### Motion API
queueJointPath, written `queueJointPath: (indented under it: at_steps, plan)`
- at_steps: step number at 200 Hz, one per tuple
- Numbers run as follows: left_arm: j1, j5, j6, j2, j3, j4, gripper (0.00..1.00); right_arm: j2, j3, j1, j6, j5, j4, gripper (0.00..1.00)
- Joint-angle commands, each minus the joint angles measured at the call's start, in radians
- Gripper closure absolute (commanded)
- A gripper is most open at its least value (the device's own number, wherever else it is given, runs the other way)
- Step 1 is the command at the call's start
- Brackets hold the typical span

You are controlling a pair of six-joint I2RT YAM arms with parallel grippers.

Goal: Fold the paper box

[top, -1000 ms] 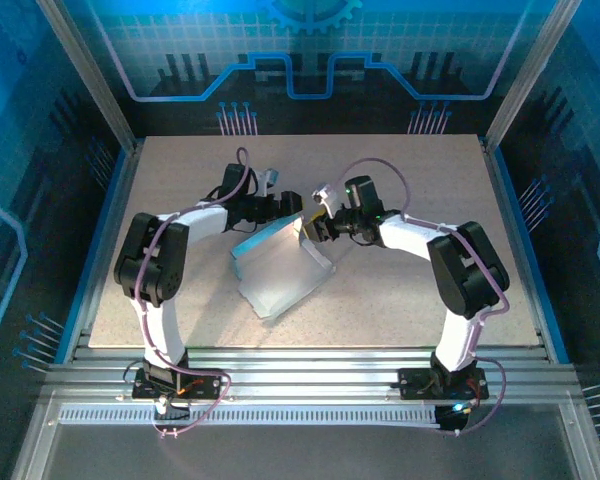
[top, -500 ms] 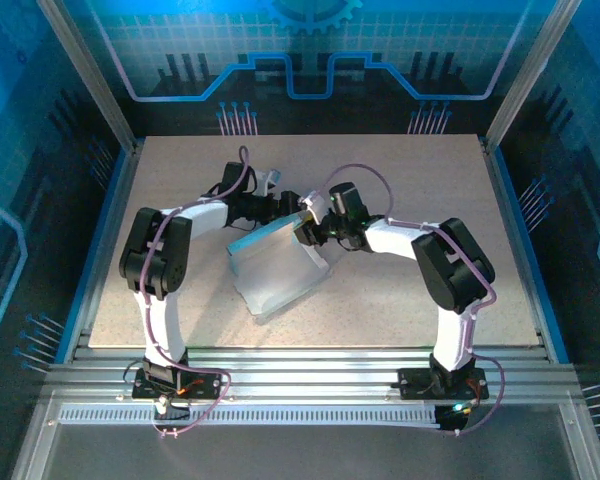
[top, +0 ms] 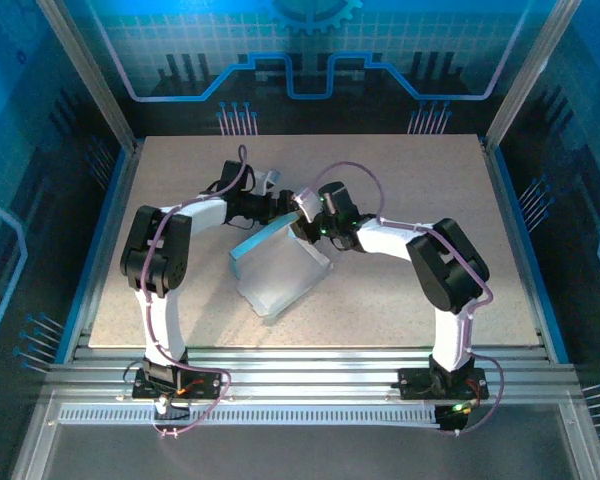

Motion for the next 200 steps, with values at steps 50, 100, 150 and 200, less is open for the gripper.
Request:
queueJointPath:
  at_steps: [50, 100, 150, 200]
  plan:
    - [0.003, 0.007, 0.046, 0.009, 0.031, -0.079, 0.02, 0.037, 0.054, 0.053, -0.016, 0.244, -0.042, 0.83]
    - [0.002, 0.022, 0.04, 0.002, 0.038, -0.088, 0.02, 0.062, 0.091, 0.083, -0.026, 0.392, -0.083, 0.83]
    - [0.003, 0.024, 0.034, -0.001, 0.034, -0.089, 0.02, 0.081, 0.121, 0.091, -0.001, 0.43, -0.11, 0.84]
    - [0.009, 0.002, 0.05, -0.003, 0.067, -0.119, 0.01, 0.031, 0.09, 0.092, 0.036, 0.337, -0.091, 0.74]
